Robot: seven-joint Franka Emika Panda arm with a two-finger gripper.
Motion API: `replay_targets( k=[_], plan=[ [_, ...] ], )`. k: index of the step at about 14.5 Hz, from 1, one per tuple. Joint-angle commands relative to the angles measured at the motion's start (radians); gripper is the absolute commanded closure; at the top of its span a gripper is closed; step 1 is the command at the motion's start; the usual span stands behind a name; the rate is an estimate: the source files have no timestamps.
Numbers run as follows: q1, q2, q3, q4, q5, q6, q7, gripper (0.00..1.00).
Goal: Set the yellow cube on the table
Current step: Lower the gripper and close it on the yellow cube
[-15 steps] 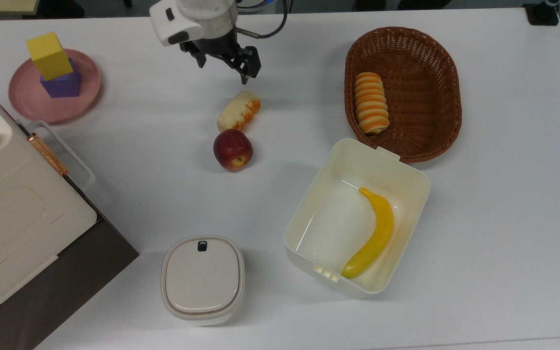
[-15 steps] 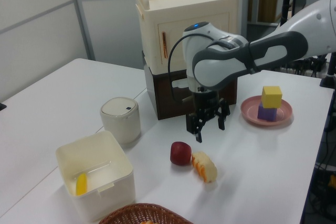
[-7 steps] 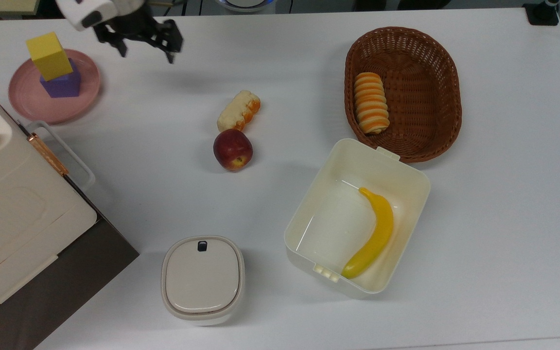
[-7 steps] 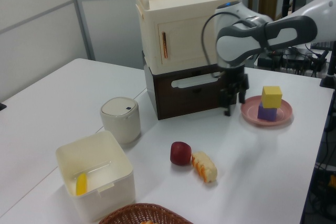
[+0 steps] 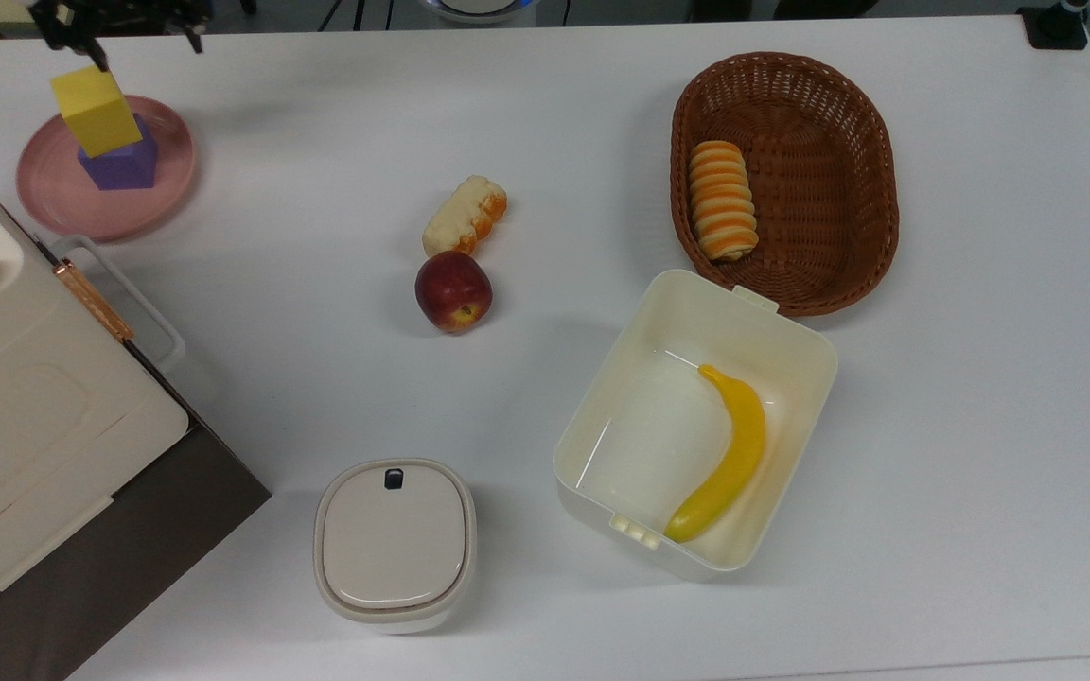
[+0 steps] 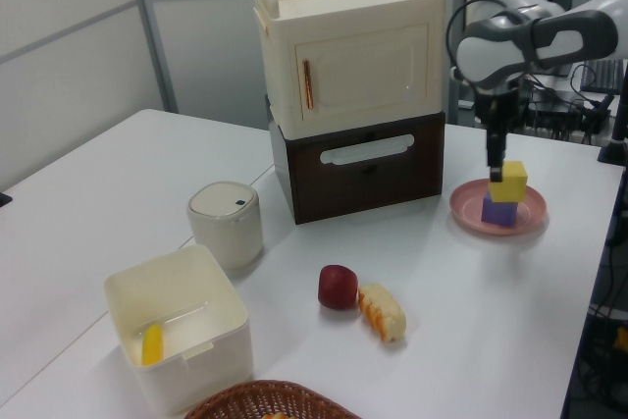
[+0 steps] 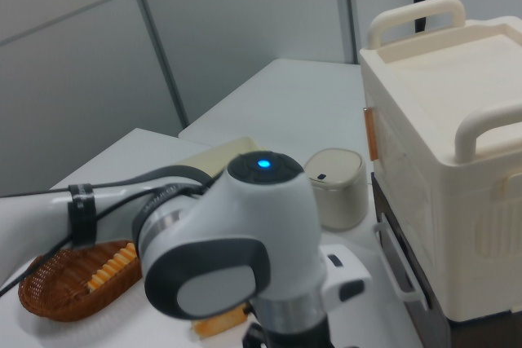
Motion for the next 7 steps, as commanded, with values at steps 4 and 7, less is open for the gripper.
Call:
replay_targets(
  k=[4, 7],
  plan=[
    [-0.079, 0.123, 0.002, 0.044, -0.082, 0.151, -0.071, 0.0],
    [-0.096, 0.146, 0.002, 0.044, -0.084, 0.193, -0.071, 0.0]
  ],
)
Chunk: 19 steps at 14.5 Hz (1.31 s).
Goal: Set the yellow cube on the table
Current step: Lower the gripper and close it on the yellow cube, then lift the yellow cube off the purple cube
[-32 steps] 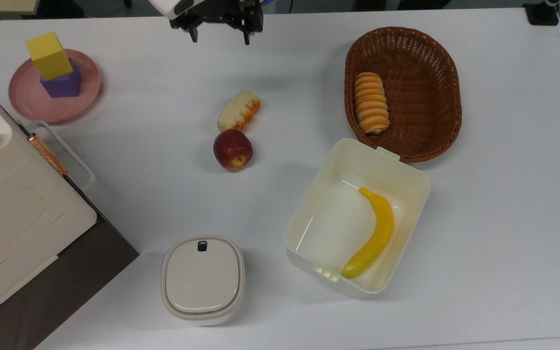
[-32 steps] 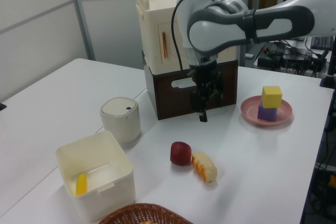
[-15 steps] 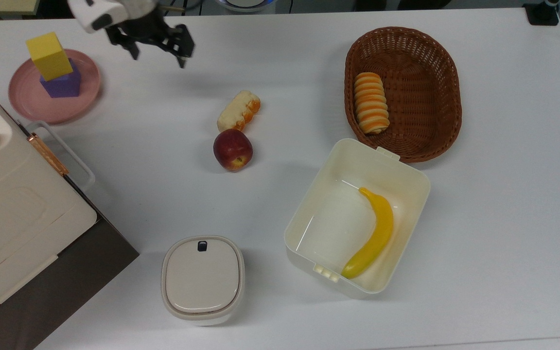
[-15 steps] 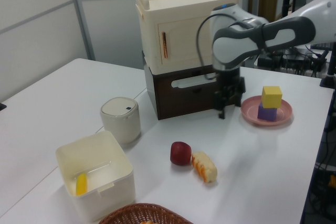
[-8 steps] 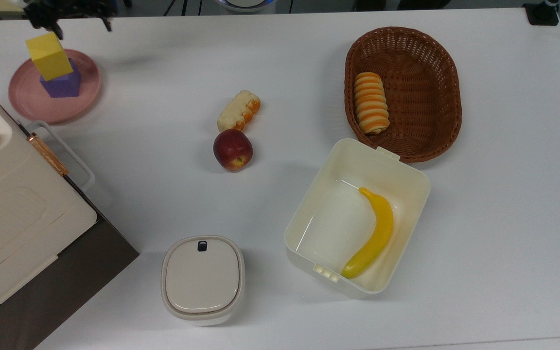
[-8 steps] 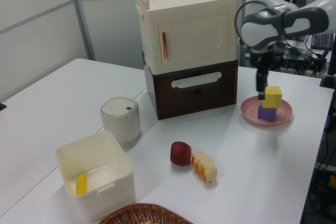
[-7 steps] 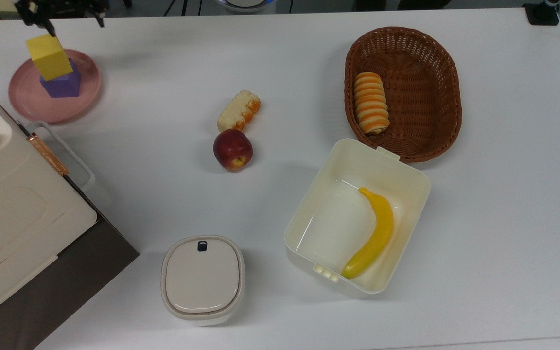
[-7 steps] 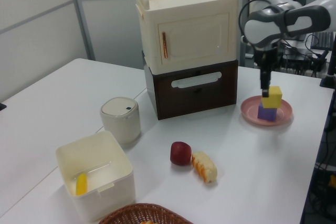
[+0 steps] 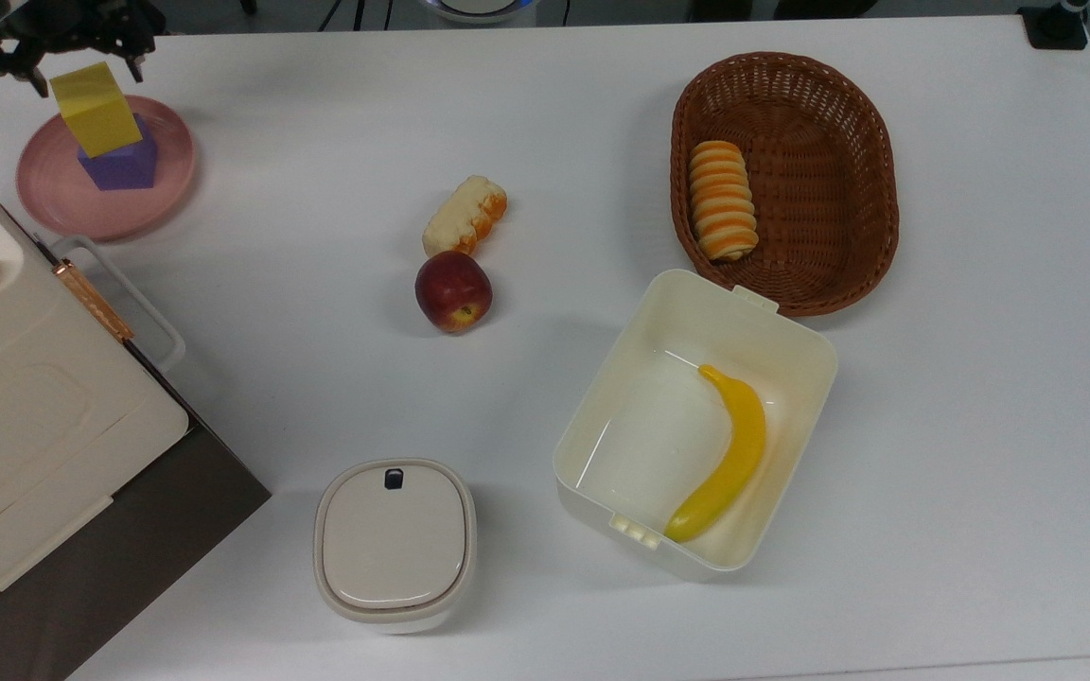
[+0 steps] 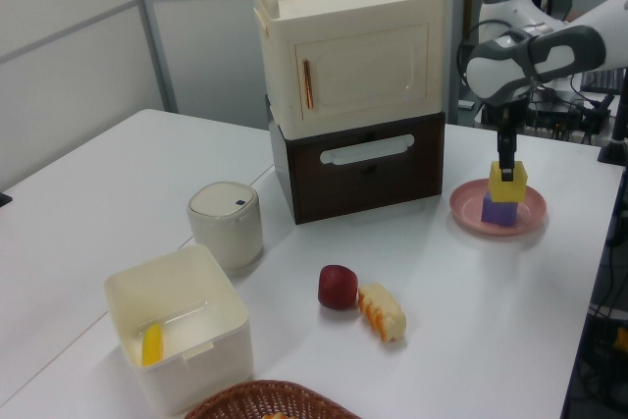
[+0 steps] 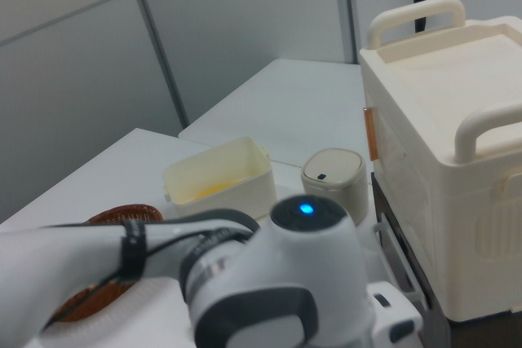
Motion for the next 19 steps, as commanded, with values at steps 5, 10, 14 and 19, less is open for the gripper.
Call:
replay_targets(
  k=[5, 10, 14, 19],
  plan=[
    [-0.023, 0.059, 0.002, 0.018, -0.028, 0.056, -0.017, 0.1],
    [-0.021, 0.056, 0.007, 0.018, -0.025, 0.052, -0.014, 0.53],
    [0.016, 0.018, 0.068, 0.02, 0.03, 0.036, 0.125, 0.5],
    [0.029, 0.024, 0.211, 0.02, 0.092, 0.049, 0.377, 0.46]
  ],
)
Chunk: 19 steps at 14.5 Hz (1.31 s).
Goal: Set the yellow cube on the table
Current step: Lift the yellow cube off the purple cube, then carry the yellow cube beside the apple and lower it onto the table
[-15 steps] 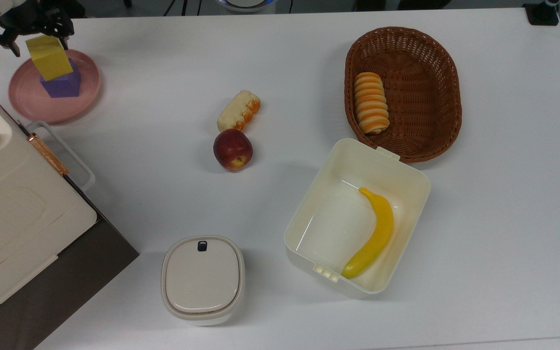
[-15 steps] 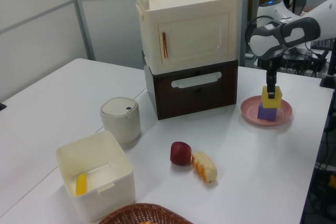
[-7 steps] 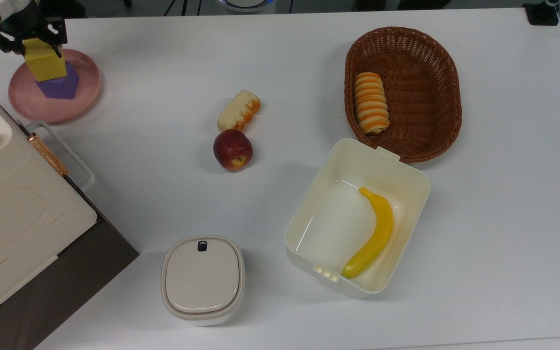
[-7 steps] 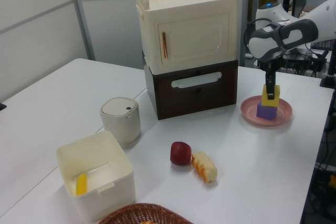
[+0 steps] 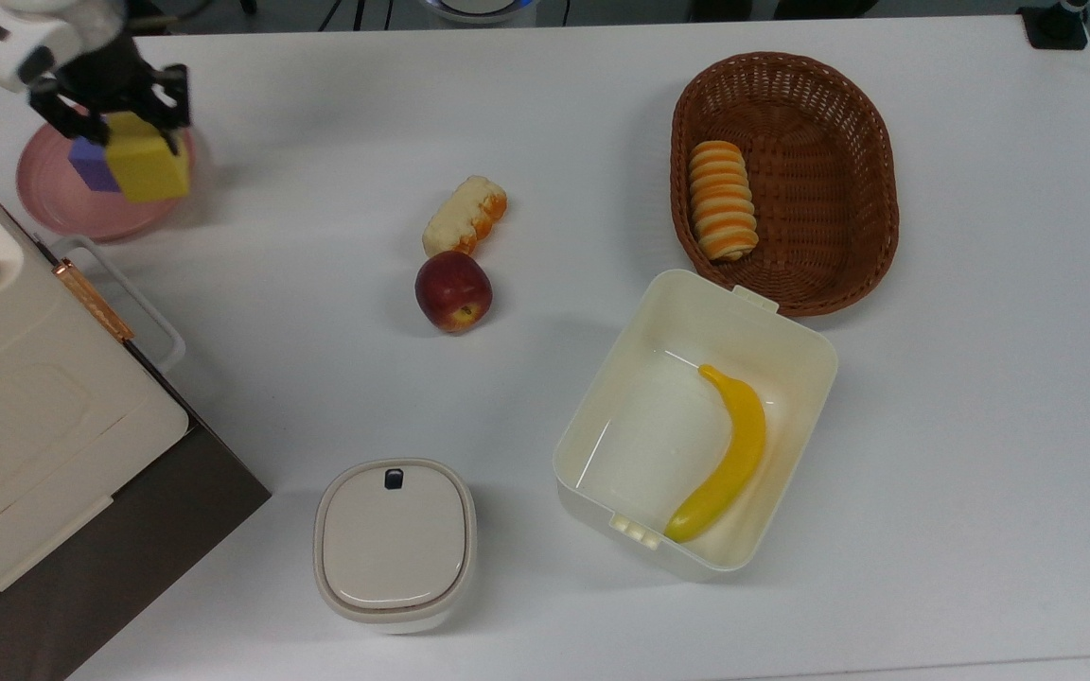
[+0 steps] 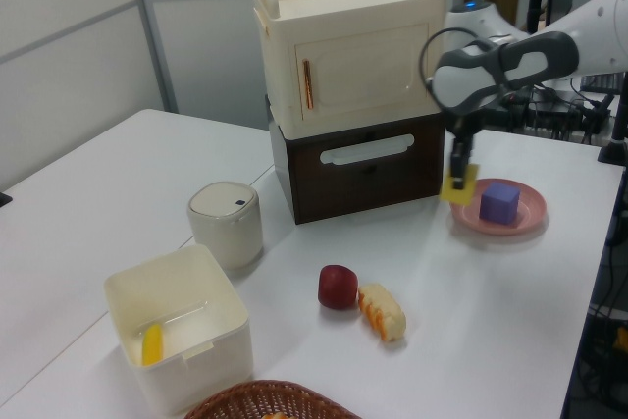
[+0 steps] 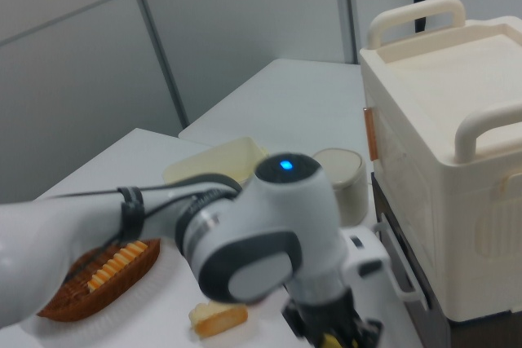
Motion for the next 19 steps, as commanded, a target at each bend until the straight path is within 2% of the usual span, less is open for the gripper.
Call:
replay_targets(
  k=[1, 4, 8, 9, 10, 11, 16, 19],
  plan=[
    [0.023, -0.013, 0.087, -0.02, 0.017, 0.008, 0.186, 0.46],
    [0.077, -0.013, 0.093, -0.021, 0.017, -0.004, 0.269, 0.41],
    [0.184, 0.018, 0.093, -0.021, 0.017, -0.003, 0.448, 0.32],
    [0.201, 0.024, 0.093, -0.021, 0.014, -0.003, 0.476, 0.22],
    [0.212, 0.025, 0.093, -0.02, 0.01, -0.003, 0.497, 0.17],
    [0.218, 0.027, 0.093, -0.02, 0.007, 0.0, 0.508, 0.0],
    [0.232, 0.01, 0.093, 0.022, 0.007, -0.015, 0.523, 0.0],
    [0.308, -0.024, 0.092, 0.095, 0.004, -0.121, 0.637, 0.0]
  ],
)
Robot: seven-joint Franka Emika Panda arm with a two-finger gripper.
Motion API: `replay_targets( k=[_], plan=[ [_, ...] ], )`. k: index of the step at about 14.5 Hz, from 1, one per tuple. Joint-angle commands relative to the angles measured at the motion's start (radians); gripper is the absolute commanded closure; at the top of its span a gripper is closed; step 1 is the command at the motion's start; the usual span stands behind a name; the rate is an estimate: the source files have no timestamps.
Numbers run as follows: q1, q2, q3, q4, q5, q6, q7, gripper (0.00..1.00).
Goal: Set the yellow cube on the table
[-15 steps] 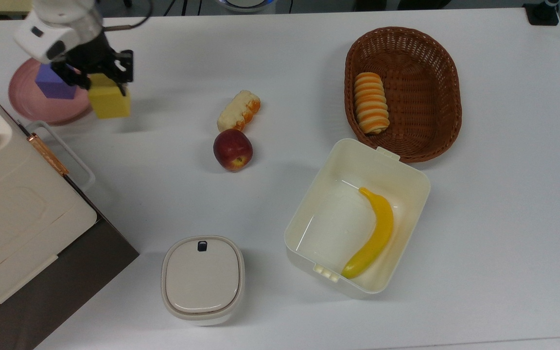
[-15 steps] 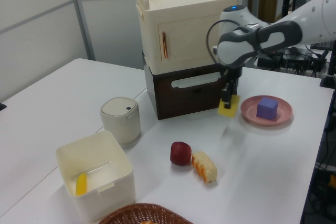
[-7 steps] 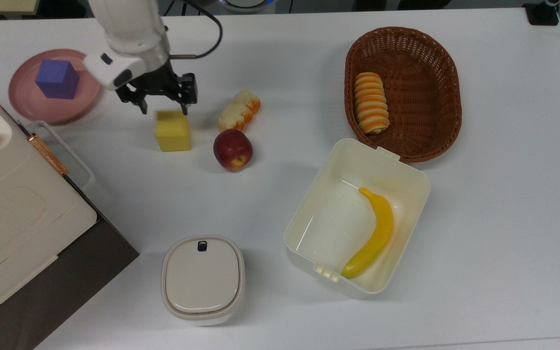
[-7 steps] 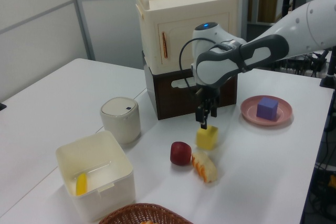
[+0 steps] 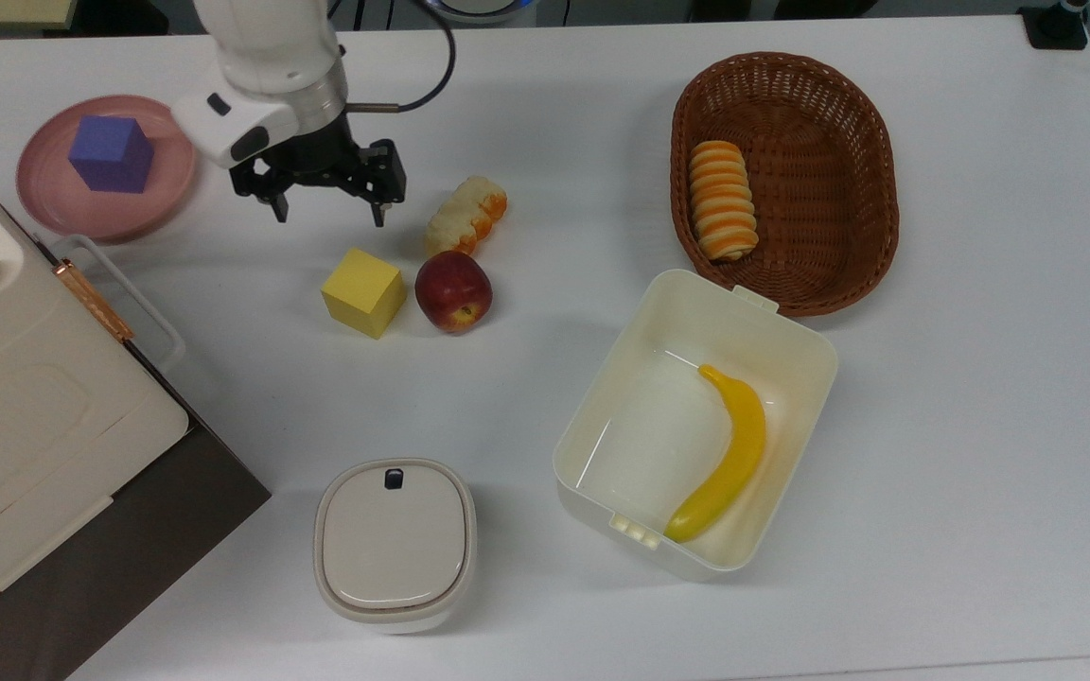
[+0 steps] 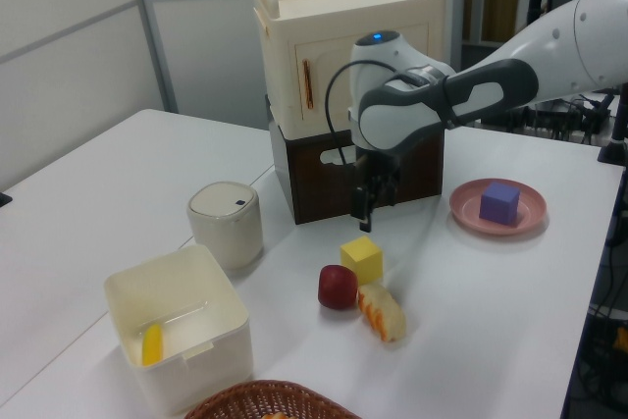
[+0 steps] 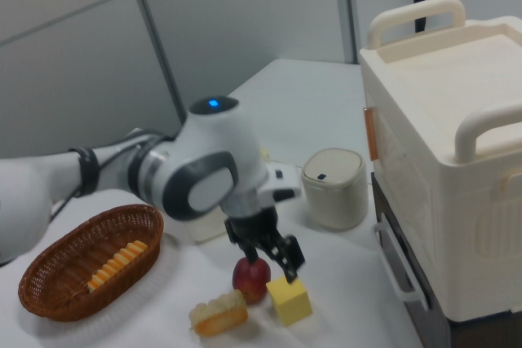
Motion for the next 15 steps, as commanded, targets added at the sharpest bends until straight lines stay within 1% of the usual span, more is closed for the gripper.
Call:
replay_targets(
  k=[1, 4, 7, 10, 12, 15],
  plan=[
    [0.088, -0.06, -0.013, 0.064, -0.002, -0.135, 0.112, 0.0],
    [0.15, -0.108, -0.026, 0.1, 0.0, -0.247, 0.14, 0.0],
    [0.26, -0.143, -0.085, 0.131, 0.003, -0.356, 0.183, 0.0],
    [0.347, -0.159, -0.16, 0.156, 0.018, -0.398, 0.186, 0.0],
    [0.368, -0.162, -0.178, 0.18, 0.038, -0.399, 0.186, 0.0],
    [0.368, -0.165, -0.173, 0.194, 0.046, -0.424, 0.184, 0.0]
  ],
)
